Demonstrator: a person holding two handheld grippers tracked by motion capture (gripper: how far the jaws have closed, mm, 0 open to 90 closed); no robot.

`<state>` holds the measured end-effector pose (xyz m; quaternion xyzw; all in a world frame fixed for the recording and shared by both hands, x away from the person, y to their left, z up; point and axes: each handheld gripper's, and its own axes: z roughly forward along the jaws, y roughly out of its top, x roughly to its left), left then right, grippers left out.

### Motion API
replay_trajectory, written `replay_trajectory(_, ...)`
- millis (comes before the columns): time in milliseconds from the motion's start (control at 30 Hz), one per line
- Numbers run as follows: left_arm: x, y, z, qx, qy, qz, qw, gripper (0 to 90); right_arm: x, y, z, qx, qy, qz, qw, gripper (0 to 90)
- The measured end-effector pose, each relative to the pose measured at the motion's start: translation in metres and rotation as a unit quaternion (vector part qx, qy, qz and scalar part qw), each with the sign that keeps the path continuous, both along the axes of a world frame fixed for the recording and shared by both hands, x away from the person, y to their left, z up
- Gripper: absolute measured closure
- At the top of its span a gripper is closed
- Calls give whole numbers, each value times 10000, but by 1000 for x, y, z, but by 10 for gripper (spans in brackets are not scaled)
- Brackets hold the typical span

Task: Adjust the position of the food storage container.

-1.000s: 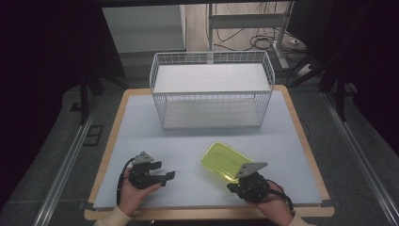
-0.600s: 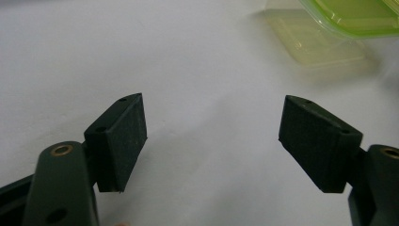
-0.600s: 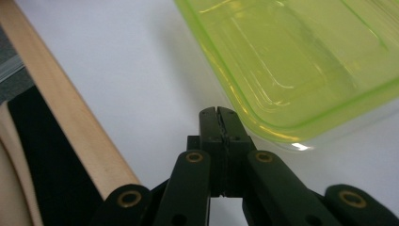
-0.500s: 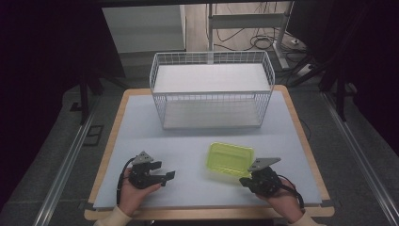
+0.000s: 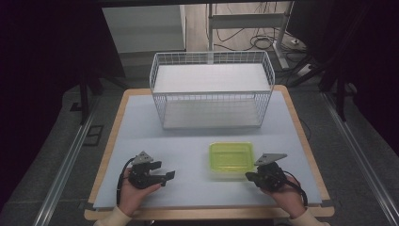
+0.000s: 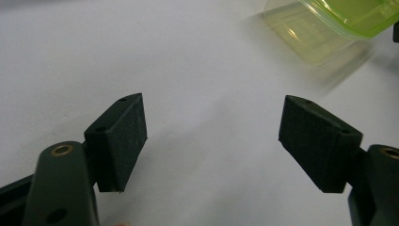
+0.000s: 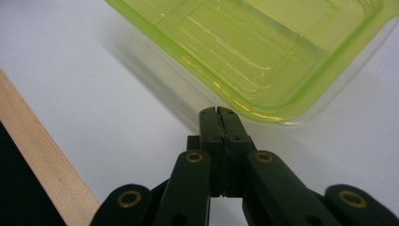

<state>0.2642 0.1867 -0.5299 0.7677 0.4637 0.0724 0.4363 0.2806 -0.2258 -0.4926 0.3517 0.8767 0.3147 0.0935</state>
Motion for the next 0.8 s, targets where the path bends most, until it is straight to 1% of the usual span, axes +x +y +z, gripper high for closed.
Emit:
replay_trajectory(67, 0, 0, 0, -8, 15, 3, 10000, 238, -1, 0, 0, 7, 13, 9, 10000, 900)
replay_trajectory(133, 1, 0, 0, -19, 26, 10, 10000, 237, -5, 1, 0, 23, 20, 57, 10000, 900)
replay_trajectory(167, 1, 0, -1, -35, 38, 11, 10000, 237, -10, 0, 1, 33, -2, 108, 9999, 900)
replay_trajectory(233, 2, 0, -1, -49, 40, 19, 10000, 237, -12, 0, 2, 59, 4, 105, 9999, 900)
replay_trajectory(333, 4, 1, 0, -120, 48, 32, 9999, 236, -18, -7, 11, 290, -65, 102, 9995, 900)
replay_trajectory(367, 6, 1, 1, -171, 46, 34, 9998, 236, -20, -12, 18, 494, -120, 87, 9987, 900)
replay_trajectory(400, 8, 0, 2, -206, 55, 20, 9998, 236, -20, -13, 20, 583, -148, 68, 9982, 900)
replay_trajectory(433, 8, 0, 2, -206, 55, 20, 9998, 236, -20, -13, 20, 583, -148, 68, 9982, 900)
replay_trajectory(467, 11, -3, 4, -250, 55, -25, 9997, 235, -21, -18, 26, 797, -365, 4, 9961, 900)
replay_trajectory(500, 12, -4, 4, -264, 59, -47, 9996, 235, -21, -20, 28, 875, -448, -48, 9951, 900)
replay_trajectory(533, 12, -4, 4, -264, 59, -47, 9996, 234, -21, -20, 28, 875, -448, -48, 9951, 900)
replay_trajectory(567, 12, -7, 5, -282, 66, -95, 9995, 234, -19, -26, 32, 1034, -569, -184, 9928, 900)
replay_trajectory(600, 13, -8, 6, -258, 51, -146, 9995, 234, -18, -29, 33, 1095, -615, -216, 9918, 900)
replay_trajectory(667, 13, -9, 7, -278, 41, -195, 9994, 234, -13, -35, 35, 1222, -616, -316, 9901, 900)
replay_trajectory(700, 12, -9, 9, -312, 49, -172, 9994, 234, -11, -38, 35, 1271, -642, -368, 9891, 890)
replay_trajectory(733, 12, -9, 10, -341, 43, -157, 9993, 234, -9, -41, 35, 1329, -658, -391, 9882, 867)
replay_trajectory(800, 12, -9, 13, -438, 59, -160, 9989, 233, -6, -45, 34, 1405, -672, -460, 9867, 782)
